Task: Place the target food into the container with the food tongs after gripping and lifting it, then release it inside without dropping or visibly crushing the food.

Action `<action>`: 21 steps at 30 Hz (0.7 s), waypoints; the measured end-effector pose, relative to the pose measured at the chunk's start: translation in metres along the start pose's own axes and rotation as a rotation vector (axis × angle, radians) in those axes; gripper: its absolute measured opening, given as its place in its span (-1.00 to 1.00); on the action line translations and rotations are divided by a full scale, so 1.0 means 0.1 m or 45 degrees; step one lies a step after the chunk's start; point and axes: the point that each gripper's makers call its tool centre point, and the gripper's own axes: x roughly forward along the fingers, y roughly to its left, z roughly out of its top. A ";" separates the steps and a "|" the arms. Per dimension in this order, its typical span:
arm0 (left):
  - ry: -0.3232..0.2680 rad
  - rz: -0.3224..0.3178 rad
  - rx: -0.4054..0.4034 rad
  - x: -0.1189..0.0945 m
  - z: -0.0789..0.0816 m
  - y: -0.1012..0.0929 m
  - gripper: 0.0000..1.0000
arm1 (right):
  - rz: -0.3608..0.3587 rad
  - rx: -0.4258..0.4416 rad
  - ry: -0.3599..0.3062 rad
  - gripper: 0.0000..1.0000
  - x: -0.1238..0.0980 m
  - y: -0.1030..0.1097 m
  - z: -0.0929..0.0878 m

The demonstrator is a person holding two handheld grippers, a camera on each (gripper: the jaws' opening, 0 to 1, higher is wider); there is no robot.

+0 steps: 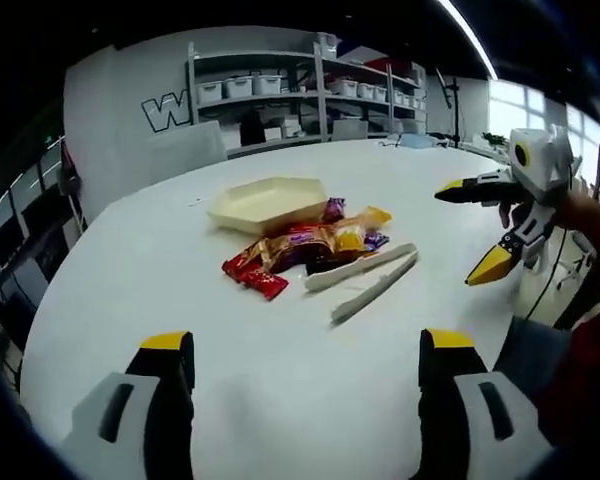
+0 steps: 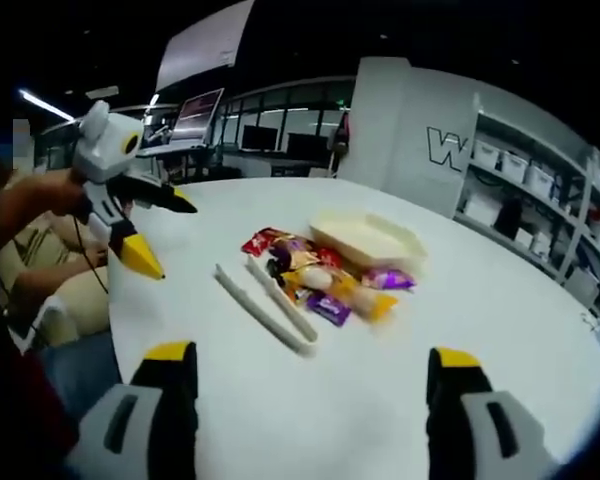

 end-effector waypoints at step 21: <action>0.041 -0.163 0.095 0.21 -0.02 -0.29 0.26 | 0.032 -0.007 -0.003 0.54 0.15 0.02 -0.05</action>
